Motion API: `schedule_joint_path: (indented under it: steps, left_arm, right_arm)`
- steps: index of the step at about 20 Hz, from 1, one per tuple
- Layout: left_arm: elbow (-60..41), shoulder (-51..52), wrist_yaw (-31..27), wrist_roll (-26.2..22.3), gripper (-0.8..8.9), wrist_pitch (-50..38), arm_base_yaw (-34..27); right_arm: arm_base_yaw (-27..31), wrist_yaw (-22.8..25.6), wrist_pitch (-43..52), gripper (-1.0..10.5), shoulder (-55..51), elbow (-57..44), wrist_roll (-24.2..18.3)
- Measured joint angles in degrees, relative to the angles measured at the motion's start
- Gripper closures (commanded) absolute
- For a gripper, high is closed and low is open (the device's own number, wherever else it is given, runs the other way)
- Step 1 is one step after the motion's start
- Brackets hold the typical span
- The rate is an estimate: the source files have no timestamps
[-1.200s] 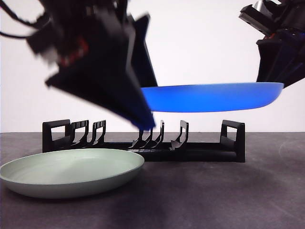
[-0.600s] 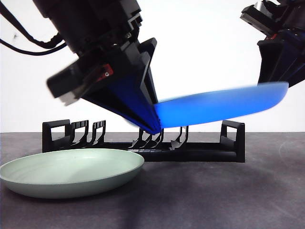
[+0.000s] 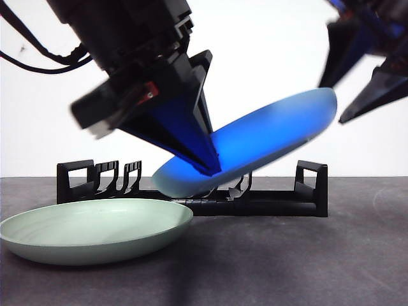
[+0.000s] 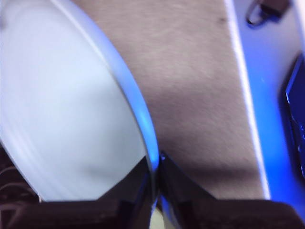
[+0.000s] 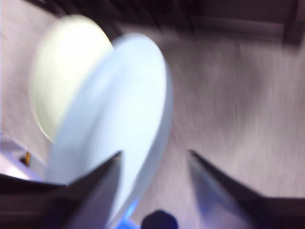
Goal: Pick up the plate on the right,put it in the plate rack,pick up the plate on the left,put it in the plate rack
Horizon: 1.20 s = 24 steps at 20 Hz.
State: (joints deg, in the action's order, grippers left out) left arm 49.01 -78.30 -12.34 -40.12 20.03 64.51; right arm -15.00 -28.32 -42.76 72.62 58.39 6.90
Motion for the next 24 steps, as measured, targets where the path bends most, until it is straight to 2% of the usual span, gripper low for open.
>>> schedule_joint_path:
  steps: [4,7,10,13,16,19,24]
  left_arm:
    - [0.20,0.79,-3.10,5.62,8.26,-3.87,0.00]
    - [4.17,3.04,-3.61,12.26,8.26,-3.93,-1.01]
    - [8.46,6.38,-0.98,20.13,8.26,-5.14,-6.12]
    - [9.49,8.81,7.76,25.70,8.26,-5.31,-15.41]
    - [9.49,9.05,21.51,30.29,8.26,-6.01,-27.39]
    - [9.49,8.87,35.10,35.80,8.27,-10.32,-39.15]
    - [9.53,6.47,53.72,44.41,8.26,-18.01,-52.63]
  right_arm:
    - [0.02,1.27,11.72,6.0,-8.07,0.00,2.82]
    - [0.02,8.61,20.35,6.0,-14.45,0.02,4.07]
    - [0.02,16.31,23.56,6.0,-18.71,0.15,4.44]
    - [0.04,19.58,23.34,6.0,-19.98,0.17,4.50]
    - [0.02,19.56,22.84,6.0,-19.80,0.17,4.50]
    - [0.02,19.56,22.73,6.0,-19.50,0.17,4.50]
    - [0.02,19.54,22.67,6.0,-19.41,0.17,4.50]
